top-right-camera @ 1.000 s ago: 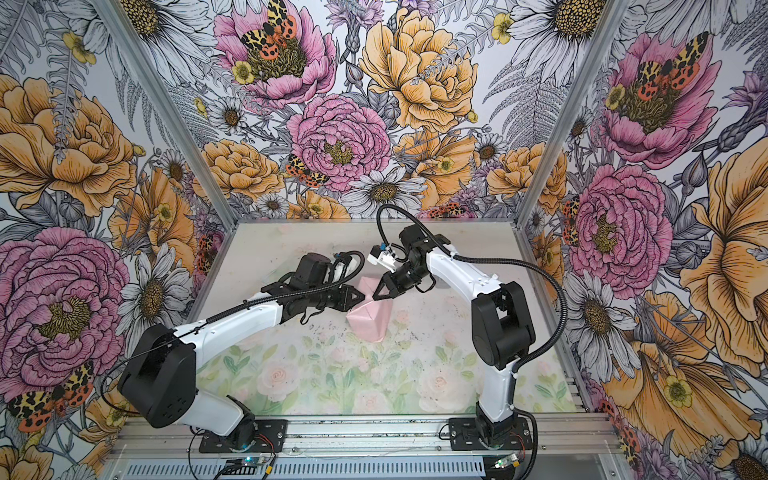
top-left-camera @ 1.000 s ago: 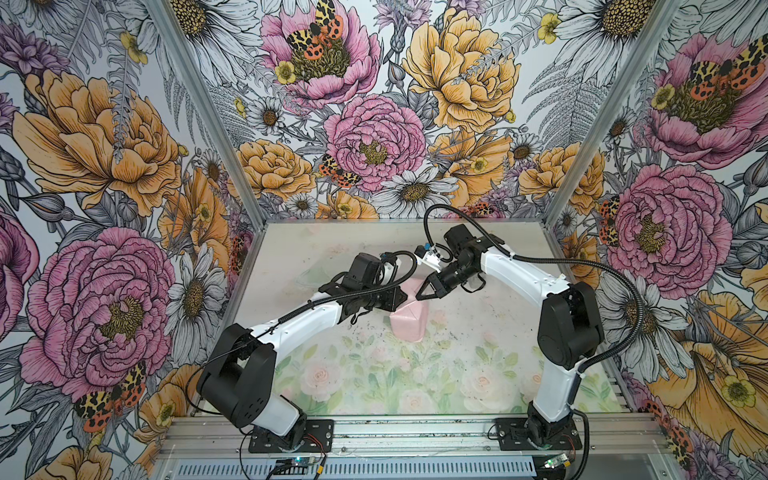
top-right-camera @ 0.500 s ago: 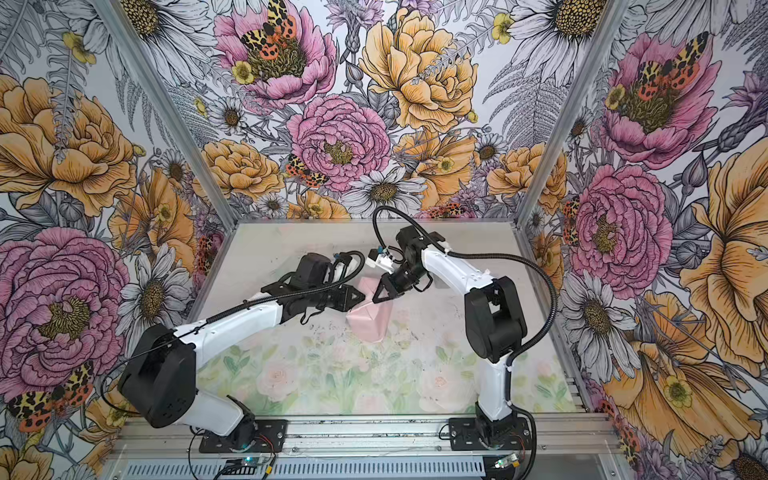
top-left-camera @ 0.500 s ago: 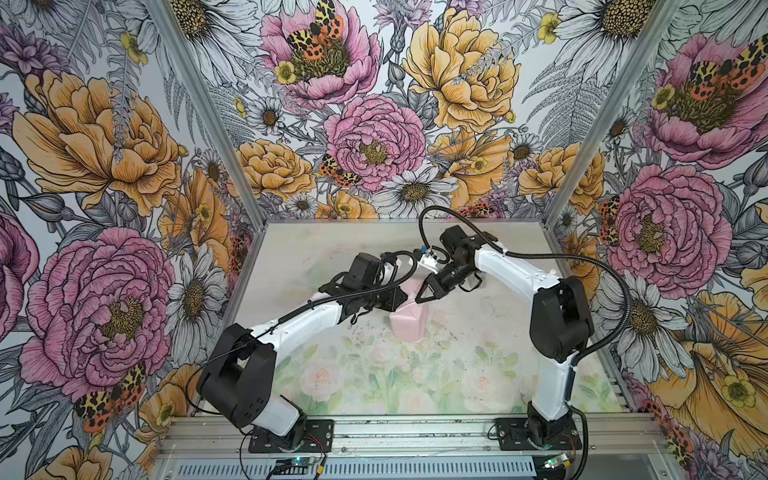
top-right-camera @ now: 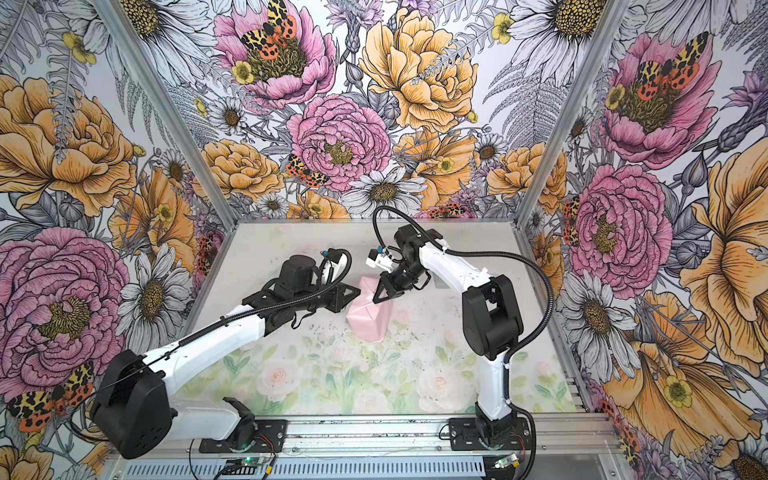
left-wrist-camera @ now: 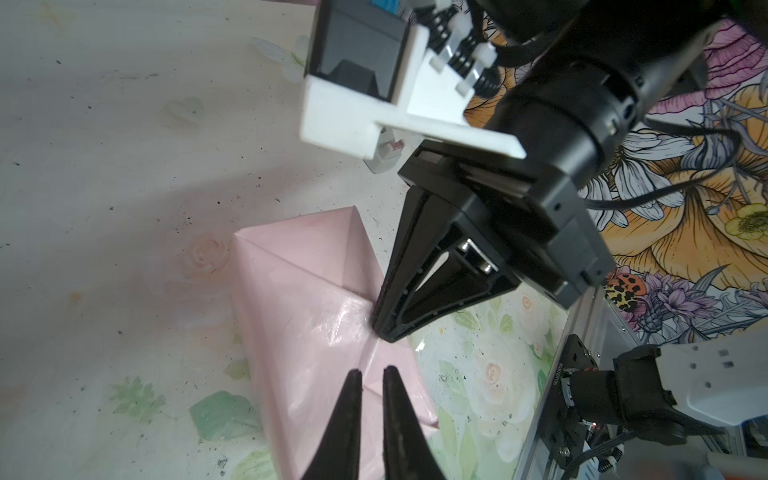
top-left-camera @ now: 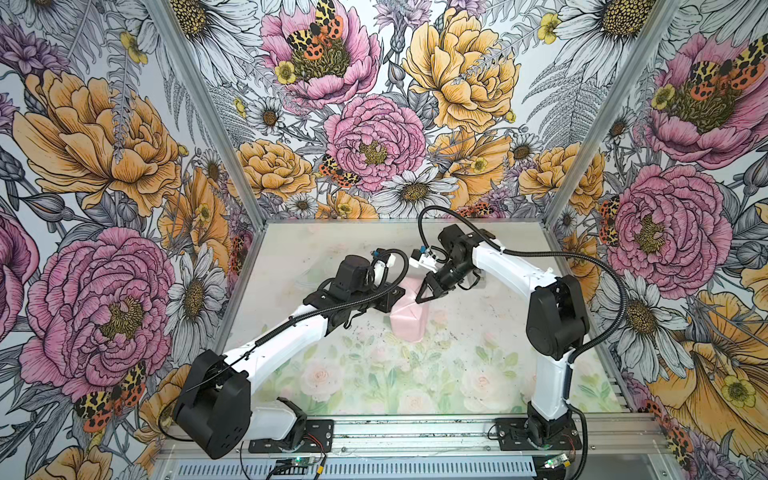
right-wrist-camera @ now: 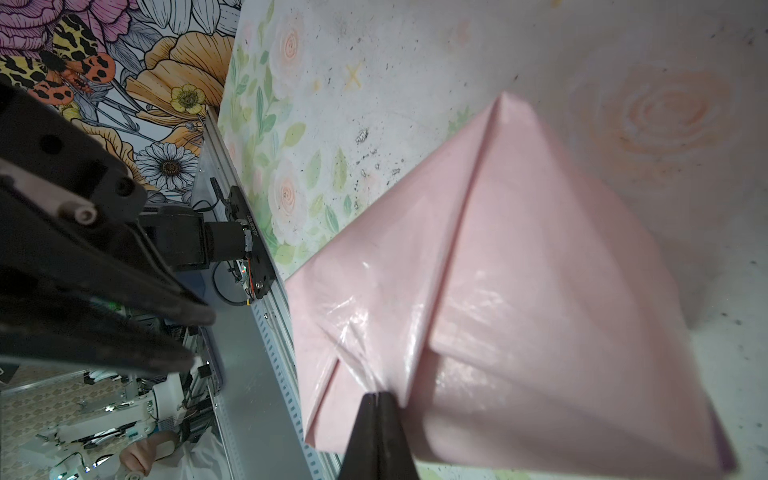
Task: Wrap the gift box in paper
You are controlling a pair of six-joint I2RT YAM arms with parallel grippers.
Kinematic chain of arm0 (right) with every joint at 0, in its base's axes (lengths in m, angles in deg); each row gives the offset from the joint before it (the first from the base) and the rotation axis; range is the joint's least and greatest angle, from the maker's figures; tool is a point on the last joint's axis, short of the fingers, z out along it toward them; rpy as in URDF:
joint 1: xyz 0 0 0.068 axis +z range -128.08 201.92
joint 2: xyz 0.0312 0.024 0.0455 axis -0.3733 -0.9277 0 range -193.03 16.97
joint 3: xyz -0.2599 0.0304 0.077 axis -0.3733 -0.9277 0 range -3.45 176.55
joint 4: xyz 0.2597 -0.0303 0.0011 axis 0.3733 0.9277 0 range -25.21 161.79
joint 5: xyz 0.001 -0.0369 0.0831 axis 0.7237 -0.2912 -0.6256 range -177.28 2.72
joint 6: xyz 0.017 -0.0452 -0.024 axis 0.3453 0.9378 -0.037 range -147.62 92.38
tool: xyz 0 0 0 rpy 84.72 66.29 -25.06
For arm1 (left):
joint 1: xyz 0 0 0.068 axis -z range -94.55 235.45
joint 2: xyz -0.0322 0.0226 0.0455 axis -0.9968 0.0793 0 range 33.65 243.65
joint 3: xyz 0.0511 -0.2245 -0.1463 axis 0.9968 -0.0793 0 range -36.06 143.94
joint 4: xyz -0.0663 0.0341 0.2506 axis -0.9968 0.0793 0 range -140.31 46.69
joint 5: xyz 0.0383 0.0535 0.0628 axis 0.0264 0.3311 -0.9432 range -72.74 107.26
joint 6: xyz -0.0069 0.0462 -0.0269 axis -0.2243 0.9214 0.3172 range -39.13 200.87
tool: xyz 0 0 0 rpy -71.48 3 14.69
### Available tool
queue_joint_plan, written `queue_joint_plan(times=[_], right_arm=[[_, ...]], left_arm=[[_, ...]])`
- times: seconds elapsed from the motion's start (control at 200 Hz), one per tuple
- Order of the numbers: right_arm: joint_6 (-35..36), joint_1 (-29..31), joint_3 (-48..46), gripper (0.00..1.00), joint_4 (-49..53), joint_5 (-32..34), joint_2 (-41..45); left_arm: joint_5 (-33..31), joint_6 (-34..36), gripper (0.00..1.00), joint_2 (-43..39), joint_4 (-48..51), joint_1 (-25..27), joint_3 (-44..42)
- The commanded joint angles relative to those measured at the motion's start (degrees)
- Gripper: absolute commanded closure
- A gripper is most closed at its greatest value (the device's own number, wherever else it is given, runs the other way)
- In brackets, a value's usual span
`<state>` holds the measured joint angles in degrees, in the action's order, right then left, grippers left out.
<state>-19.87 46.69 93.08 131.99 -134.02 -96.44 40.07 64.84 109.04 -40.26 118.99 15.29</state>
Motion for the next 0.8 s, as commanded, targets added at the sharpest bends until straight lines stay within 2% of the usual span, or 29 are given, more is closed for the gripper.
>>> queue_joint_plan(times=[0.0,0.27,0.796], right_arm=[[-1.49,-0.33,0.56,1.0,-0.23,5.6,-3.05],[-3.27,-0.6,1.64,1.0,0.56,5.67,-3.65],[-3.65,-0.87,2.7,1.0,2.58,5.65,-4.03]], left_arm=[[3.91,1.96,0.87,-1.09,-5.35,0.72,-1.61],[4.12,3.8,0.9,3.85,-3.66,2.13,1.61],[2.64,3.54,0.9,10.1,-4.35,2.39,5.88]])
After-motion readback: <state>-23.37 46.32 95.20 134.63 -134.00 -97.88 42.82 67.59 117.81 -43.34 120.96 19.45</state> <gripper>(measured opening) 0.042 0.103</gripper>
